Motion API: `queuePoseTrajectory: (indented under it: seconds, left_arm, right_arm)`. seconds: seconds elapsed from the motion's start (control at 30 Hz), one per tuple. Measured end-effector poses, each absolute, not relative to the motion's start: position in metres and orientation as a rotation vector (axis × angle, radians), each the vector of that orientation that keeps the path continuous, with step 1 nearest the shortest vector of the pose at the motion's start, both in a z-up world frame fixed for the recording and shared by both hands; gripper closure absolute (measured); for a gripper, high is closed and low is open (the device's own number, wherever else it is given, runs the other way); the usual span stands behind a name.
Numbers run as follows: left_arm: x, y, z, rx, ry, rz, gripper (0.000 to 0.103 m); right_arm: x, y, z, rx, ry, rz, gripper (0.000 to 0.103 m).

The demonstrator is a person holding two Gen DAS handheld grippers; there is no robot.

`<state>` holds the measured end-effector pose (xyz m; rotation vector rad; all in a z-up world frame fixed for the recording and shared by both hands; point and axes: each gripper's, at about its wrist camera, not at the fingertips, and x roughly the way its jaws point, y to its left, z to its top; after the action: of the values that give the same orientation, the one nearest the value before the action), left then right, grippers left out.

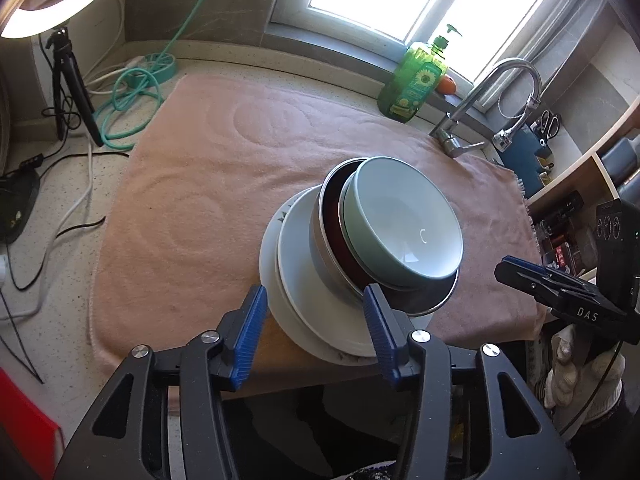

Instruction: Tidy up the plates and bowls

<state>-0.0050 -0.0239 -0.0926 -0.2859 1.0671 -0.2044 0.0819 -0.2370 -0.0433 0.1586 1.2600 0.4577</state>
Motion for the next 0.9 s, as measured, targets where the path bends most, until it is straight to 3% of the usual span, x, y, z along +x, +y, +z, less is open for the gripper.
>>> queuePoseTrajectory:
  seconds: [0.07,0.13,0.47,0.9]
  left_arm:
    - [-0.01,-0.028,-0.092,-0.254,1.069,-0.2,0.039]
    - [-0.016,-0.034,-0.092,-0.224,1.068,-0.194,0.037]
    - [-0.038,-0.043,-0.095,-0.193,1.106,-0.176,0.036]
    - [-0.047,-0.05,-0.074,-0.102,1.024,-0.095,0.036]
  right_arm:
    - [0.076,-0.239,-0.039,0.148,1.244,0.453,0.023]
    - [0.071,-0.241,-0.037,0.136,1.241,0.443,0.022]
    - [0.053,-0.254,-0.032,0.145,1.227,0.394,0.022]
    - [0.055,-0.253,-0.026,0.144,1.202,0.394,0.022]
